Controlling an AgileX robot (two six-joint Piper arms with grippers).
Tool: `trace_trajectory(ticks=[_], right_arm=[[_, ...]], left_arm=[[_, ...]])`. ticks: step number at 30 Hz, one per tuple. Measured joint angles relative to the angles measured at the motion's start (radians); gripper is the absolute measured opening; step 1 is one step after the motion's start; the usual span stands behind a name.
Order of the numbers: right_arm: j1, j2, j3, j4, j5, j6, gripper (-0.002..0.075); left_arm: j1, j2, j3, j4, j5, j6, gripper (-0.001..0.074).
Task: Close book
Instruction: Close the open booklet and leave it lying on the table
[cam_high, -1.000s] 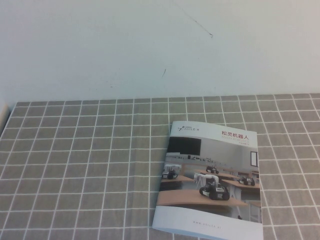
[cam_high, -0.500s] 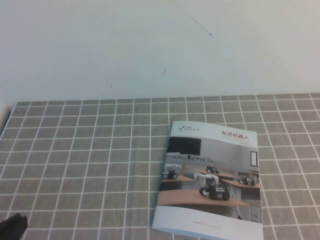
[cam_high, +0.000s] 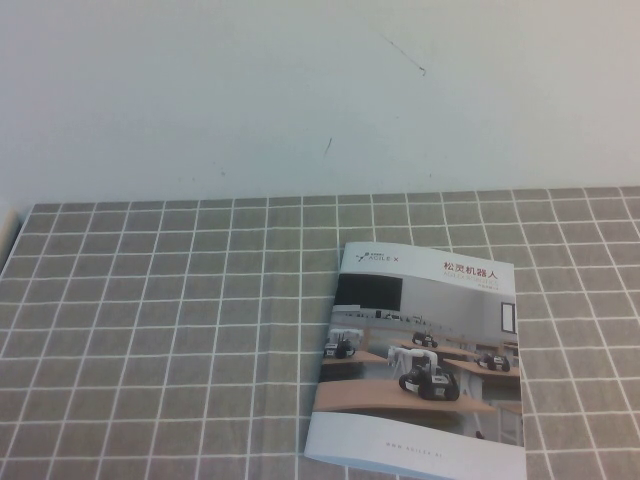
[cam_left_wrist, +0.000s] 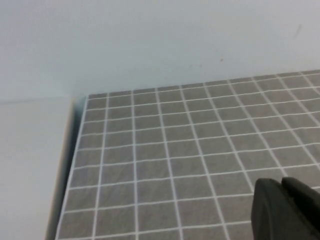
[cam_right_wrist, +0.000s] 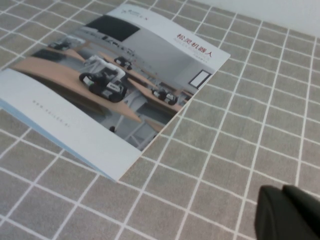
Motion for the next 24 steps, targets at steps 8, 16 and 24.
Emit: trace_trajectory(ticks=[8,16,24], right_arm=[[0.000,0.000,0.027,0.002,-0.016,0.000,-0.0003],[0.000,0.000,0.027,0.002,-0.018,0.000,-0.0003],[0.000,0.000,0.027,0.002,-0.021,0.000,-0.0003]], left_arm=[[0.110,-0.004,0.036,0.002,0.067,0.000,-0.0001],[0.053,-0.004,0.145,0.049,-0.010,-0.024,-0.0001],[0.031,-0.006,0.153,0.054,-0.049,-0.035,-0.0001]])
